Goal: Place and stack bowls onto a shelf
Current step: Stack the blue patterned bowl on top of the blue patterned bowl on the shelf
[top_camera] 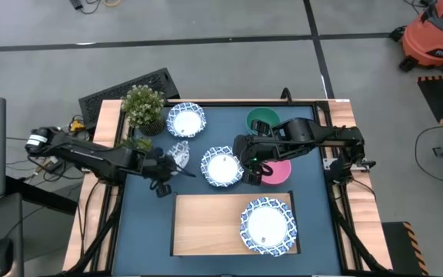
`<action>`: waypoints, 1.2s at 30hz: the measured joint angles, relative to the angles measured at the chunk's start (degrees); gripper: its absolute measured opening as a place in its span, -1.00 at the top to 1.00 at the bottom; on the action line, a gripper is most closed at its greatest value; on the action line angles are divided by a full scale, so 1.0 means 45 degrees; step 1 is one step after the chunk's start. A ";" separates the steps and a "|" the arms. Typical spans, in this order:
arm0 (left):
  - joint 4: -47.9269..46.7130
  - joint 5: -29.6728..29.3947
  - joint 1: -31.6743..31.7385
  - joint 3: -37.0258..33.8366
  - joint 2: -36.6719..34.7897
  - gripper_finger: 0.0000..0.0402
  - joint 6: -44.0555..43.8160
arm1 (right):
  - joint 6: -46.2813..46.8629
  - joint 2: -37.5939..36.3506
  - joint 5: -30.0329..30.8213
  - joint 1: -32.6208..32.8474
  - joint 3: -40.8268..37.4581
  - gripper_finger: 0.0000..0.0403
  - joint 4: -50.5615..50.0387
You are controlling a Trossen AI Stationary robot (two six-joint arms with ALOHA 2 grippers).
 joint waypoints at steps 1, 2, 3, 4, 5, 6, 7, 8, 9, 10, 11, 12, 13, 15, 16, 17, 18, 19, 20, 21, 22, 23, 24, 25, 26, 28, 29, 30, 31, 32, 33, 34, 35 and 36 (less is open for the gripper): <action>-0.0049 0.0050 0.0000 0.0195 -0.0185 0.99 -0.0001 | 0.0000 0.0000 -0.0002 0.0000 0.0000 0.22 0.0005; -0.0069 0.0085 0.0000 0.0424 -0.0347 0.99 -0.0006 | 0.0000 0.0000 0.0000 0.0000 0.0000 0.22 0.0005; -0.0161 0.0079 0.0000 0.0676 -0.0507 0.99 -0.0031 | 0.0000 0.0000 0.0000 0.0000 0.0000 0.22 0.0005; -0.0355 0.0046 0.0000 0.0919 -0.0658 0.99 -0.0083 | 0.0000 0.0000 0.0000 0.0000 0.0000 0.22 0.0010; -0.0606 0.0029 0.0000 0.1158 -0.0786 0.99 -0.0102 | -0.0005 0.0000 0.0000 0.0000 0.0000 0.22 0.0022; -0.0778 0.0021 0.0000 0.1391 -0.0895 0.99 -0.0097 | -0.0005 0.0000 0.0000 0.0000 0.0000 0.22 0.0051; -0.0891 0.0014 0.0000 0.1635 -0.0984 0.99 -0.0087 | -0.0009 0.0000 0.0000 0.0000 0.0000 0.22 0.0077; -0.1009 0.0019 0.0000 0.1890 -0.1083 0.99 -0.0045 | -0.0035 0.0000 -0.0005 0.0000 0.0000 0.22 0.0107; -0.1185 0.0090 0.0000 0.2156 -0.1175 0.99 -0.0030 | -0.0151 0.0000 -0.0012 0.0000 0.0000 0.22 0.0148; -0.1307 0.0288 0.0000 0.2415 -0.1257 0.99 0.0067 | -0.0304 0.0000 -0.0015 0.0007 0.0000 0.22 0.0239; -0.1364 0.0635 0.0003 0.2665 -0.1310 0.99 0.0222 | -0.0525 0.0000 -0.0015 0.0043 0.0000 0.22 0.0389; -0.1369 0.1079 0.0000 0.2912 -0.1356 0.99 0.0408 | -0.0773 0.0000 -0.0015 0.0079 0.0000 0.22 0.0594; -0.1368 0.1529 0.0000 0.3178 -0.1394 0.99 0.0604 | -0.1083 0.0000 -0.0019 0.0114 0.0000 0.22 0.0819; -0.1336 0.2496 0.0000 0.3751 -0.1453 0.99 0.1088 | -0.1777 0.0000 -0.0084 0.0158 0.0000 0.22 0.1315; -0.1338 0.2965 0.0000 0.4040 -0.1459 0.99 0.1406 | -0.2129 0.0000 -0.0173 0.0199 0.0000 0.22 0.1591; -0.1335 0.3427 0.0000 0.4304 -0.1459 0.99 0.1722 | -0.2496 0.0000 -0.0323 0.0219 0.0000 0.22 0.1867; -0.1344 0.3827 0.0000 0.4561 -0.1453 0.99 0.2080 | -0.2888 0.0000 -0.0490 0.0214 0.0000 0.22 0.2143; -0.1346 0.4260 -0.0005 0.4800 -0.1439 0.99 0.2479 | -0.3323 0.0000 -0.0614 0.0209 0.0000 0.22 0.2404; -0.1341 0.4666 -0.0028 0.5015 -0.1439 0.99 0.2968 | -0.3773 0.0000 -0.0776 0.0211 0.0000 0.22 0.2632; -0.1320 0.4941 -0.0090 0.5191 -0.1430 0.99 0.3606 | -0.4254 0.0000 -0.0985 0.0236 0.0000 0.22 0.2842; -0.1317 0.5150 -0.0160 0.5314 -0.1430 0.99 0.4411 | -0.4712 0.0000 -0.1137 0.0261 0.0000 0.22 0.3039; -0.1345 0.5303 -0.0271 0.5408 -0.1427 0.99 0.5289 | -0.5143 0.0000 -0.1242 0.0276 0.0000 0.22 0.3217; -0.1382 0.5383 -0.0419 0.5503 -0.1413 0.99 0.6151 | -0.5510 0.0000 -0.1336 0.0277 0.0000 0.22 0.3381; -0.1383 0.5375 -0.0570 0.5605 -0.1405 0.99 0.6870 | -0.5782 0.0000 -0.1360 0.0286 0.0000 0.22 0.3584; -0.1353 0.5304 -0.0723 0.5707 -0.1405 0.99 0.7381 | -0.5957 0.0000 -0.1373 0.0294 0.0000 0.22 0.3797; -0.1341 0.5053 -0.0945 0.5844 -0.1420 0.99 0.8103 | -0.6203 0.0000 -0.1444 0.0291 0.0000 0.22 0.4166; -0.1340 0.4915 -0.1017 0.5878 -0.1421 0.99 0.8434 | -0.6285 0.0000 -0.1603 0.0287 0.0000 0.22 0.4373; -0.1329 0.4808 -0.1078 0.5886 -0.1417 0.99 0.8748 | -0.6359 0.0000 -0.1849 0.0271 0.0000 0.22 0.4582; -0.1327 0.4689 -0.1121 0.5886 -0.1410 0.99 0.9030 | -0.6469 0.0000 -0.2085 0.0267 0.0000 0.22 0.4758; -0.1314 0.4544 -0.1168 0.5886 -0.1410 0.99 0.9233 | -0.6598 0.0000 -0.2338 0.0267 0.0000 0.22 0.4933; -0.1273 0.4450 -0.1193 0.5886 -0.1410 0.99 0.9355 | -0.6716 0.0000 -0.2600 0.0270 0.0000 0.22 0.5099; -0.1231 0.4368 -0.1211 0.5886 -0.1410 0.99 0.9435 | -0.6873 0.0000 -0.2819 0.0282 0.0000 0.22 0.5245; -0.1191 0.4327 -0.1219 0.5886 -0.1410 0.99 0.9495 | -0.6995 0.0000 -0.2971 0.0288 0.0000 0.22 0.5329; -0.1153 0.4313 -0.1219 0.5886 -0.1410 0.99 0.9556 | -0.7101 0.0039 -0.3065 0.0291 0.0000 0.22 0.5406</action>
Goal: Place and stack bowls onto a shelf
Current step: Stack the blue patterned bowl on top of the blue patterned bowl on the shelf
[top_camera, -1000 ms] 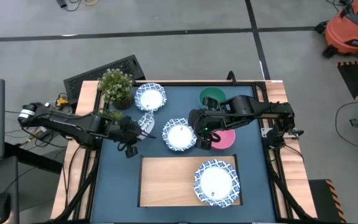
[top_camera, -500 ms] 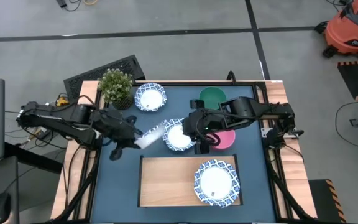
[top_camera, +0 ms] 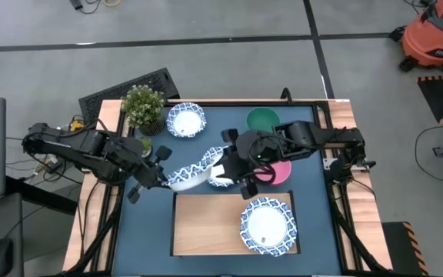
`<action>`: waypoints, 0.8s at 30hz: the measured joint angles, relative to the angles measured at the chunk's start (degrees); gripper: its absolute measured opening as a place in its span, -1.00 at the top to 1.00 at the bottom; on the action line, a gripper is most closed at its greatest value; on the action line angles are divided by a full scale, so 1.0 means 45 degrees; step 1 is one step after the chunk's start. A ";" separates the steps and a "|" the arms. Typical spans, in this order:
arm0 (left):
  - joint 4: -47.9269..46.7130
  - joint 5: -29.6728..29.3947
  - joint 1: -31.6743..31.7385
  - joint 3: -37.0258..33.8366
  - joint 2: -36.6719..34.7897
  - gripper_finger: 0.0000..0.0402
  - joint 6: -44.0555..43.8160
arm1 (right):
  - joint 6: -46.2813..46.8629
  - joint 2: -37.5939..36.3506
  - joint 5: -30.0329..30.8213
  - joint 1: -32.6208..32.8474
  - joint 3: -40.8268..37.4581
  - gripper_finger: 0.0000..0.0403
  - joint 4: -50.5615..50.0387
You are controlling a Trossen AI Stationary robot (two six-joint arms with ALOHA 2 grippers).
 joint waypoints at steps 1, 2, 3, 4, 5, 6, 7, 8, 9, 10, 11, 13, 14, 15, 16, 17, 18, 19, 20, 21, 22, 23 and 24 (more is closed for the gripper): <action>0.0053 -0.0004 0.0000 0.0000 0.0000 0.99 0.0035 | -0.0087 0.0071 -0.0024 0.0000 0.0004 0.21 0.0163; 0.0125 -0.0005 0.0000 0.0000 0.0003 0.99 0.0036 | -0.0160 0.0100 -0.0020 -0.0004 0.0005 0.20 0.0280; 0.0211 -0.0010 0.0000 0.0000 0.0002 0.99 0.0036 | -0.0235 0.0131 -0.0020 -0.0027 0.0002 0.19 0.0324; 0.0289 -0.0015 0.0000 0.0000 0.0000 0.99 0.0038 | -0.0349 0.0143 -0.0015 -0.0057 -0.0010 0.17 0.0398; 0.0354 -0.0015 0.0000 0.0000 0.0000 0.99 0.0041 | -0.0485 0.0146 -0.0015 -0.0102 -0.0010 0.15 0.0552; 0.0375 -0.0015 0.0000 0.0000 0.0000 0.99 0.0041 | -0.0552 0.0140 -0.0015 -0.0141 -0.0009 0.13 0.0728; 0.0368 -0.0015 0.0000 0.0000 0.0000 0.99 0.0039 | -0.0622 0.0116 -0.0010 -0.0198 -0.0005 0.10 0.0865; 0.0378 -0.0019 0.0000 0.0000 0.0028 0.99 0.0041 | -0.0739 0.0107 -0.0015 -0.0261 0.0000 0.07 0.0959; 0.0397 -0.0015 0.0000 0.0000 0.0082 0.99 0.0054 | -0.0858 0.0107 -0.0015 -0.0311 0.0000 0.03 0.1047; 0.0401 -0.0018 -0.0003 0.0000 0.0134 0.99 0.0106 | -0.0914 0.0110 -0.0015 -0.0364 0.0000 -0.01 0.1118; 0.0386 -0.0013 -0.0010 0.0000 0.0188 0.99 0.0163 | -0.0987 0.0117 -0.0029 -0.0417 0.0000 -0.05 0.1129; 0.0394 0.0020 -0.0010 0.0000 0.0318 0.99 0.0308 | -0.1161 0.0120 -0.0384 -0.0549 0.0000 -0.12 0.1221; 0.0392 0.0029 -0.0010 0.0000 0.0397 0.99 0.0414 | -0.1202 0.0117 -0.0603 -0.0590 0.0000 -0.15 0.1325; 0.0390 0.0039 -0.0010 0.0000 0.0465 0.99 0.0583 | -0.1229 0.0117 -0.0890 -0.0641 0.0000 -0.17 0.1397; 0.0381 0.0048 -0.0010 0.0000 0.0566 0.99 0.0746 | -0.1229 0.0117 -0.1209 -0.0701 0.0000 -0.18 0.1413; 0.0385 0.0045 -0.0010 0.0000 0.0655 0.99 0.0901 | -0.1224 0.0117 -0.1541 -0.0741 0.0000 -0.18 0.1398; 0.0364 0.0001 -0.0010 0.0000 0.0711 0.99 0.1039 | -0.1187 0.0117 -0.1845 -0.0791 0.0000 -0.19 0.1391; 0.0338 -0.0049 -0.0010 0.0000 0.0781 0.99 0.1161 | -0.1122 0.0117 -0.2038 -0.0814 0.0000 -0.19 0.1368; 0.0340 -0.0096 -0.0010 0.0000 0.0834 0.99 0.1267 | -0.1037 0.0117 -0.2216 -0.0830 0.0000 -0.19 0.1353; 0.0321 -0.0143 -0.0010 0.0000 0.0857 0.99 0.1363 | -0.0924 0.0117 -0.2394 -0.0849 0.0000 -0.19 0.1350; 0.0275 -0.0258 -0.0010 0.0000 0.0862 0.99 0.1444 | -0.0804 0.0117 -0.2567 -0.0850 0.0000 -0.19 0.1343; 0.0259 -0.0370 -0.0009 0.0000 0.0892 0.99 0.1547 | -0.0737 0.0117 -0.2671 -0.0850 0.0000 -0.19 0.1312; 0.0285 -0.0445 -0.0005 0.0000 0.0923 0.99 0.1689 | -0.0684 0.0117 -0.2693 -0.0850 0.0000 -0.19 0.1259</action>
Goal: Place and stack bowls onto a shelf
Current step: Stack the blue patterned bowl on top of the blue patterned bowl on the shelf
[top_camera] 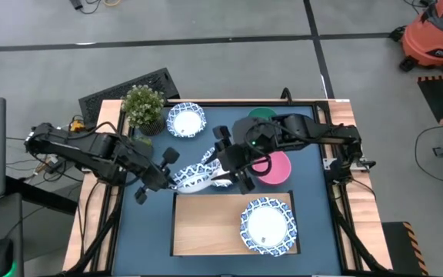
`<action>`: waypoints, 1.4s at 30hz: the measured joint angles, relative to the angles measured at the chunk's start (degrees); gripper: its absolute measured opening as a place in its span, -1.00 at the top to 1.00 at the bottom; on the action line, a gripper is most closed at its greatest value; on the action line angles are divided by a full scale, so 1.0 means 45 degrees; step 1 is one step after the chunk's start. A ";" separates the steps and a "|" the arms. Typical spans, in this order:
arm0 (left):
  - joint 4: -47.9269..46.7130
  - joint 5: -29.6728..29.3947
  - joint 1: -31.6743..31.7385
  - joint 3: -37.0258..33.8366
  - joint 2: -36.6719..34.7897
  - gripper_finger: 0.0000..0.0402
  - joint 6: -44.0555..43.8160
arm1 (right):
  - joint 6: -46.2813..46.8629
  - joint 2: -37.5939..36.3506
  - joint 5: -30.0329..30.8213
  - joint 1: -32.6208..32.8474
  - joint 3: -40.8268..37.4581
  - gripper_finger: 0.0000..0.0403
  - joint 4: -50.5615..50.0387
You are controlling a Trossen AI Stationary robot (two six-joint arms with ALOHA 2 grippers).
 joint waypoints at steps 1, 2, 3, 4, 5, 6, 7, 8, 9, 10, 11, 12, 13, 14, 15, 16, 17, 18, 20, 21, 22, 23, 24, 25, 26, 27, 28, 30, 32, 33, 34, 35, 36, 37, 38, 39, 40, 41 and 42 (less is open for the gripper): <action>0.0005 -0.0078 0.0000 0.0000 0.0022 0.99 0.0145 | 0.0035 0.0000 -0.0009 0.0000 0.0000 -0.19 -0.0058; -0.0040 -0.0202 0.0000 0.0000 0.0037 0.99 0.0256 | 0.0035 0.0000 -0.0013 0.0011 0.0000 -0.19 -0.0106; -0.0058 -0.0266 0.0003 0.0000 0.0044 0.99 0.0358 | 0.0038 0.0000 -0.0013 0.0015 0.0000 -0.19 -0.0166; -0.0026 -0.0292 0.0005 0.0000 0.0052 0.99 0.0449 | 0.0040 0.0000 -0.0013 0.0015 0.0000 -0.19 -0.0254; 0.0028 -0.0303 0.0005 0.0002 0.0072 0.99 0.0571 | 0.0091 0.0000 -0.0013 0.0015 -0.0008 -0.19 -0.0346; 0.0039 -0.0307 0.0005 0.0005 0.0105 0.99 0.0693 | 0.0193 -0.0018 -0.0022 0.0010 -0.0106 -0.19 -0.0338; 0.0013 -0.0320 0.0005 0.0005 0.0133 0.99 0.0748 | 0.0281 -0.0019 -0.0075 0.0006 -0.0175 -0.19 -0.0382; -0.0003 -0.0332 0.0005 0.0005 0.0152 0.99 0.0771 | 0.0335 -0.0019 -0.0162 0.0008 -0.0286 -0.19 -0.0375; 0.0007 -0.0332 0.0005 0.0005 0.0160 0.99 0.0771 | 0.0365 -0.0015 -0.0212 0.0015 -0.0389 -0.19 -0.0369; 0.0047 -0.0349 0.0005 0.0005 0.0160 0.99 0.0776 | 0.0361 -0.0015 -0.0212 0.0048 -0.0521 -0.19 -0.0296; 0.0064 -0.0420 0.0005 0.0005 0.0159 0.99 0.0793 | 0.0364 -0.0015 -0.0212 0.0081 -0.0611 -0.19 -0.0240; 0.0058 -0.0466 0.0005 0.0005 0.0166 0.99 0.0836 | 0.0364 -0.0015 -0.0218 0.0087 -0.0716 -0.19 -0.0153; 0.0056 -0.0465 0.0005 0.0005 0.0177 0.99 0.0886 | 0.0369 -0.0015 -0.0273 0.0078 -0.0770 -0.19 -0.0137; 0.0062 -0.0475 0.0005 0.0005 0.0180 0.99 0.0898 | 0.0398 -0.0015 -0.0333 0.0087 -0.0836 -0.19 -0.0127; 0.0082 -0.0478 0.0005 0.0005 0.0179 0.99 0.0898 | 0.0449 -0.0015 -0.0384 0.0097 -0.0933 -0.19 -0.0094; 0.0117 -0.0483 0.0005 0.0005 0.0175 0.99 0.0898 | 0.0466 -0.0015 -0.0435 0.0097 -0.1029 -0.19 -0.0089; 0.0129 -0.0488 0.0005 0.0005 0.0175 0.99 0.0898 | 0.0466 -0.0015 -0.0483 0.0097 -0.1132 -0.19 -0.0091; 0.0116 -0.0488 0.0005 0.0005 0.0175 0.99 0.0898 | 0.0466 -0.0012 -0.0489 0.0097 -0.1206 -0.19 -0.0130; 0.0119 -0.0488 0.0005 0.0005 0.0175 0.99 0.0896 | 0.0471 -0.0005 -0.0489 0.0087 -0.1417 -0.19 0.0019; 0.0119 -0.0488 0.0005 0.0005 0.0175 0.99 0.0893 | 0.0471 -0.0005 -0.0489 0.0087 -0.1520 -0.19 0.0135; 0.0119 -0.0488 0.0005 0.0005 0.0175 0.99 0.0893 | 0.0472 -0.0005 -0.0489 0.0077 -0.1557 -0.19 0.0163; 0.0119 -0.0488 0.0005 0.0001 0.0175 0.99 0.0893 | 0.0480 -0.0005 -0.0489 0.0049 -0.1564 -0.19 0.0149; 0.0118 -0.0488 0.0005 0.0005 0.0193 0.99 0.0893 | 0.0485 -0.0005 -0.0489 0.0008 -0.1569 -0.19 0.0159; 0.0129 -0.0493 0.0005 0.0005 0.0229 0.99 0.0893 | 0.0485 -0.0005 -0.0498 -0.0020 -0.1567 -0.19 0.0163; 0.0120 -0.0537 0.0005 0.0005 0.0252 0.99 0.0893 | 0.0485 -0.0008 -0.0555 -0.0024 -0.1566 -0.18 0.0164; 0.0110 -0.0564 0.0005 0.0005 0.0292 0.99 0.0893 | 0.0485 -0.0010 -0.0592 -0.0024 -0.1566 -0.17 0.0146; 0.0131 -0.0564 0.0005 0.0005 0.0350 0.99 0.0893 | 0.0485 -0.0010 -0.0593 -0.0024 -0.1566 -0.15 0.0114; 0.0141 -0.0568 0.0005 0.0005 0.0435 0.99 0.0945 | 0.0487 -0.0010 -0.0596 -0.0024 -0.1569 -0.09 -0.0025; 0.0147 -0.0573 0.0005 0.0004 0.0535 0.99 0.1119 | 0.0485 -0.0010 -0.0596 -0.0024 -0.1566 0.00 -0.0084; 0.0144 -0.0575 0.0005 0.0004 0.0549 0.99 0.1211 | 0.0485 -0.0010 -0.0596 -0.0024 -0.1564 0.05 -0.0145; 0.0153 -0.0575 0.0005 0.0000 0.0549 0.99 0.1240 | 0.0485 -0.0010 -0.0596 -0.0024 -0.1569 0.09 -0.0222; 0.0184 -0.0575 0.0005 0.0000 0.0549 0.99 0.1243 | 0.0485 -0.0010 -0.0596 -0.0024 -0.1569 0.13 -0.0279; 0.0257 -0.0591 0.0005 0.0000 0.0544 0.99 0.1243 | 0.0493 -0.0010 -0.0596 -0.0024 -0.1569 0.17 -0.0340; 0.0391 -0.0647 0.0002 0.0000 0.0544 0.99 0.1249 | 0.0536 -0.0010 -0.0596 -0.0024 -0.1569 0.20 -0.0404; 0.0526 -0.0665 0.0002 0.0000 0.0544 0.99 0.1250 | 0.0629 -0.0010 -0.0596 -0.0024 -0.1566 0.23 -0.0417; 0.0631 -0.0667 0.0003 0.0000 0.0544 0.99 0.1251 | 0.0725 -0.0010 -0.0596 -0.0024 -0.1569 0.25 -0.0392; 0.0771 -0.0667 0.0000 0.0000 0.0544 0.99 0.1250 | 0.0784 -0.0010 -0.0592 -0.0024 -0.1566 0.26 -0.0380; 0.0949 -0.0667 -0.0005 0.0000 0.0539 0.99 0.1256 | 0.0801 -0.0010 -0.0591 -0.0024 -0.1565 0.27 -0.0381; 0.1017 -0.0662 -0.0005 0.0000 0.0539 0.99 0.1252 | 0.0801 -0.0010 -0.0591 -0.0024 -0.1567 0.28 -0.0385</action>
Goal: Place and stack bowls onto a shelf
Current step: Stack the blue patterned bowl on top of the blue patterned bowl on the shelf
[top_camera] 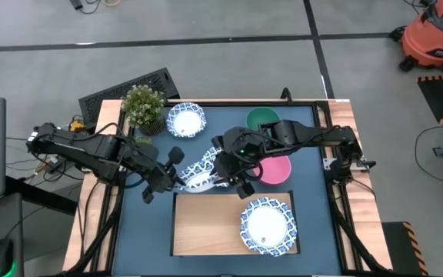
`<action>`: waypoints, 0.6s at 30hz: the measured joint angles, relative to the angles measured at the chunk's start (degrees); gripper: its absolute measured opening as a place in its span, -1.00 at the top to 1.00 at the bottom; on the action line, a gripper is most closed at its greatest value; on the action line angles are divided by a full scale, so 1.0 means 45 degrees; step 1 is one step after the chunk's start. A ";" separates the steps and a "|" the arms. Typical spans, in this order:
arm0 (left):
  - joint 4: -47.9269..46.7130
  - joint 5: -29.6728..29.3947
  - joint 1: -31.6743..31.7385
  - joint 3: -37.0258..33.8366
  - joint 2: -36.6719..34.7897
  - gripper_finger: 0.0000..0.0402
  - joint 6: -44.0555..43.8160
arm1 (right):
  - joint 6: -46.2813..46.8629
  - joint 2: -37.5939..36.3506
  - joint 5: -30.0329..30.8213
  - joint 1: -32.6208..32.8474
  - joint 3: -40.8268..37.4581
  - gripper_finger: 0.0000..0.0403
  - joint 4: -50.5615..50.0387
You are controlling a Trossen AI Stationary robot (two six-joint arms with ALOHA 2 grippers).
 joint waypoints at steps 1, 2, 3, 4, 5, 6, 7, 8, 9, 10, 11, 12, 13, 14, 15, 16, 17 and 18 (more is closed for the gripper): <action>-0.0004 0.0018 0.0000 0.0000 0.0000 0.99 0.0004 | 0.0004 0.0000 0.0005 0.0000 -0.0023 0.28 0.0021; -0.0006 0.0020 0.0000 0.0000 0.0000 0.99 0.0005 | -0.0001 0.0000 0.0005 0.0000 -0.0096 0.28 0.0085; -0.0003 0.0016 0.0000 0.0000 0.0000 0.99 0.0000 | 0.0003 -0.0010 0.0000 0.0000 -0.0192 0.28 0.0128; -0.0012 0.0004 0.0000 0.0000 0.0000 0.99 0.0000 | 0.0071 -0.0010 0.0005 0.0000 -0.0226 0.28 0.0059; -0.0026 0.0004 0.0000 0.0000 0.0000 0.99 0.0000 | 0.0158 -0.0007 0.0005 0.0000 -0.0246 0.29 -0.0064; -0.0034 0.0003 0.0000 0.0000 0.0000 0.99 -0.0001 | 0.0198 -0.0005 0.0005 0.0000 -0.0250 0.32 -0.0186; -0.0029 -0.0001 0.0000 0.0000 0.0000 0.99 -0.0005 | 0.0203 -0.0005 0.0003 0.0000 -0.0250 0.35 -0.0260; -0.0019 -0.0006 0.0000 0.0000 0.0000 0.99 -0.0010 | 0.0199 -0.0005 0.0000 0.0000 -0.0250 0.40 -0.0296; -0.0024 -0.0015 0.0004 0.0000 0.0000 0.99 -0.0010 | 0.0199 -0.0005 -0.0005 0.0000 -0.0250 0.46 -0.0325; -0.0038 -0.0020 0.0005 0.0000 0.0000 0.99 -0.0006 | 0.0195 -0.0005 -0.0013 0.0004 -0.0250 0.52 -0.0325; -0.0060 -0.0020 0.0000 0.0000 0.0000 0.99 0.0000 | 0.0197 -0.0005 -0.0060 0.0008 -0.0250 0.60 -0.0333; -0.0071 -0.0027 0.0000 0.0000 0.0000 0.99 0.0000 | 0.0199 -0.0005 -0.0087 0.0012 -0.0250 0.68 -0.0338; -0.0061 -0.0037 0.0005 0.0000 0.0000 0.99 0.0000 | 0.0209 -0.0005 -0.0100 0.0016 -0.0250 0.76 -0.0352; -0.0058 -0.0073 0.0008 0.0000 -0.0002 0.99 -0.0005 | 0.0233 -0.0005 -0.0115 0.0024 -0.0250 0.84 -0.0383; -0.0058 -0.0141 0.0010 0.0000 -0.0005 0.98 -0.0001 | 0.0233 -0.0005 -0.0124 0.0024 -0.0250 0.89 -0.0417; -0.0057 -0.0265 0.0009 0.0000 -0.0005 0.97 -0.0006 | 0.0233 -0.0005 -0.0121 0.0020 -0.0250 0.90 -0.0439; -0.0048 -0.0455 0.0004 0.0000 -0.0005 0.95 -0.0023 | 0.0233 -0.0005 -0.0117 0.0019 -0.0250 0.90 -0.0499; -0.0023 -0.0604 0.0000 0.0000 -0.0005 0.93 -0.0116 | 0.0265 -0.0005 -0.0105 0.0023 -0.0250 0.90 -0.0576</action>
